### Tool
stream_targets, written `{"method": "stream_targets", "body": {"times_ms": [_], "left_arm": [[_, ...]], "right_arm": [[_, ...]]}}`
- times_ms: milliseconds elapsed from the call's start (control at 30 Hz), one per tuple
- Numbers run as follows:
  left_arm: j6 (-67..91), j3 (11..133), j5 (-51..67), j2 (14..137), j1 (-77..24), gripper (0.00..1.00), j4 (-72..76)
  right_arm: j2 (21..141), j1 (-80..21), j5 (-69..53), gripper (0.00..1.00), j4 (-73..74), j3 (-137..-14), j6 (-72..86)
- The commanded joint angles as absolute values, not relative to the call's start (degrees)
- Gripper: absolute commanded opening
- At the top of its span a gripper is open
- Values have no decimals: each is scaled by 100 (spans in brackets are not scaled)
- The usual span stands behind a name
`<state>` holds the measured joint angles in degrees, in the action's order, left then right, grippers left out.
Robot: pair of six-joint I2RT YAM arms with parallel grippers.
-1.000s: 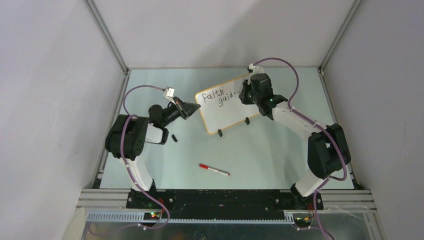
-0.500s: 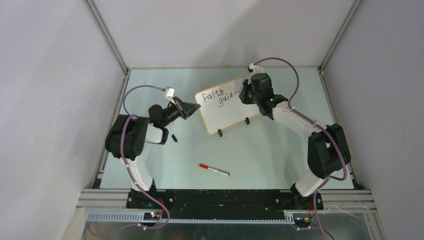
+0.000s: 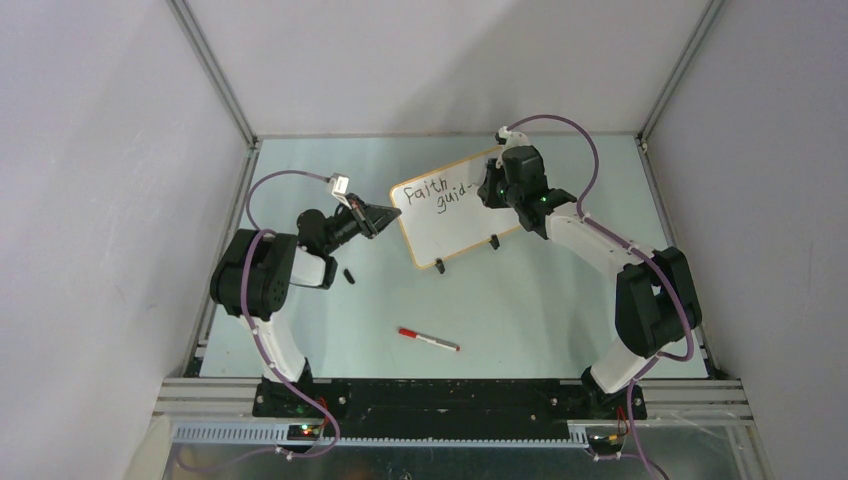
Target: Write a sentence on the whiteboard
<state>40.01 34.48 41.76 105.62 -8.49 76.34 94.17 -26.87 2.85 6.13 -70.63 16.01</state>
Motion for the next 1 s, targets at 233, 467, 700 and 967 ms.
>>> {"method": "stream_targets", "body": {"times_ms": [233,467,700,967], "left_arm": [[3640,3450,4215,10450,-870,0,7590],[3639,3447,4210,10445,-870,0,7585],[3639,3445,4210,10441,-878,0,7587],[3639,3450,4210,10442,-872,0,7590]], "right_arm": [[9471,-2700,96,0,366,-7295,1531],[9482,-2721,66,0,415,-7297,1499],[9488,-2760,73,0,518,-7295,1461],[9500,-2813,141,0,725,-7296,1428]]}}
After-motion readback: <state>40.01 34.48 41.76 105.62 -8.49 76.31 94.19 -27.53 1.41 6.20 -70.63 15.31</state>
